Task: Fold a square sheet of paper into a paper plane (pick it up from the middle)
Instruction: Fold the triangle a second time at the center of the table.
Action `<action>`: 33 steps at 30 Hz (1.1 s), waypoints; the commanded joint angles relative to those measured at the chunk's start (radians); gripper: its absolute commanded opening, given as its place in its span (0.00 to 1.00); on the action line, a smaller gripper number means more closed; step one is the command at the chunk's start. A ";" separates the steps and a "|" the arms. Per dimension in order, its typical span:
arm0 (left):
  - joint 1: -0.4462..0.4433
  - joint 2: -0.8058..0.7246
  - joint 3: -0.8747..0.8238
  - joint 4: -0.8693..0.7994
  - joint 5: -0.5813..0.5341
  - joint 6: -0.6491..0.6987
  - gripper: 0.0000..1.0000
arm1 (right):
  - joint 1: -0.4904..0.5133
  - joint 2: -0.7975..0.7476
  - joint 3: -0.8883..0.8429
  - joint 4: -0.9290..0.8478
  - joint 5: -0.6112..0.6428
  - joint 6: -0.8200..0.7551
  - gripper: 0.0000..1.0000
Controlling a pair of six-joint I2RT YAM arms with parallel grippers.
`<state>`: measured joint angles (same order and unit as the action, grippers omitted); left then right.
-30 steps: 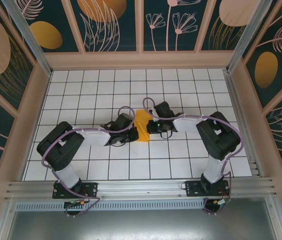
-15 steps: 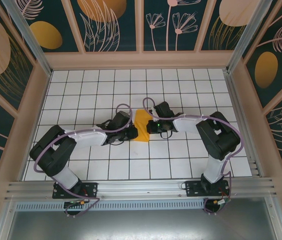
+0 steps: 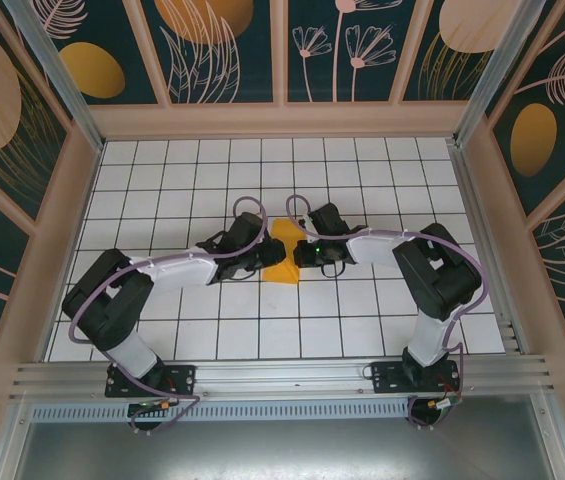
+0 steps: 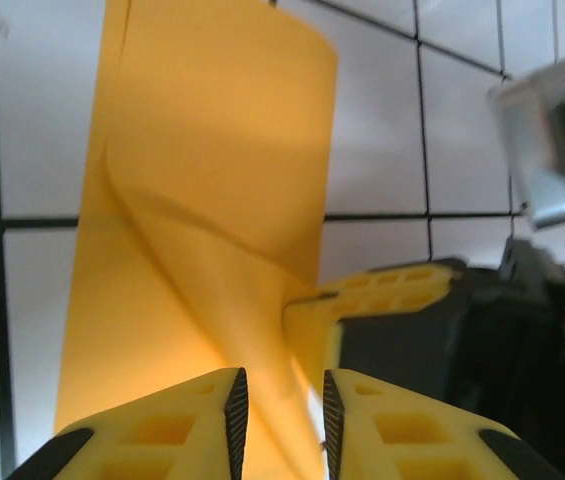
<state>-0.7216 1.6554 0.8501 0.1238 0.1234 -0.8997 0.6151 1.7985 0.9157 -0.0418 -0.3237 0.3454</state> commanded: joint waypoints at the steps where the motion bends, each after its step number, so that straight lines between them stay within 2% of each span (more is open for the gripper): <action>1: 0.024 0.047 0.040 0.028 -0.035 -0.040 0.32 | 0.004 0.025 -0.010 -0.016 -0.003 -0.017 0.00; 12: 0.041 0.145 0.044 0.144 0.057 -0.102 0.36 | 0.003 0.023 -0.016 0.000 -0.018 -0.016 0.01; 22: 0.043 0.160 0.035 0.099 0.039 -0.137 0.37 | 0.003 0.022 -0.014 0.006 -0.024 -0.011 0.02; 26: 0.042 0.162 0.029 0.096 0.035 -0.144 0.42 | 0.003 0.021 -0.014 0.006 -0.021 -0.011 0.02; 33: 0.043 0.178 0.038 0.069 0.027 -0.149 0.44 | 0.002 0.019 -0.016 0.008 -0.020 -0.007 0.02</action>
<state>-0.6842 1.8095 0.8772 0.2234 0.1562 -1.0317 0.6151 1.8004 0.9154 -0.0341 -0.3386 0.3454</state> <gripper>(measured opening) 0.437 0.067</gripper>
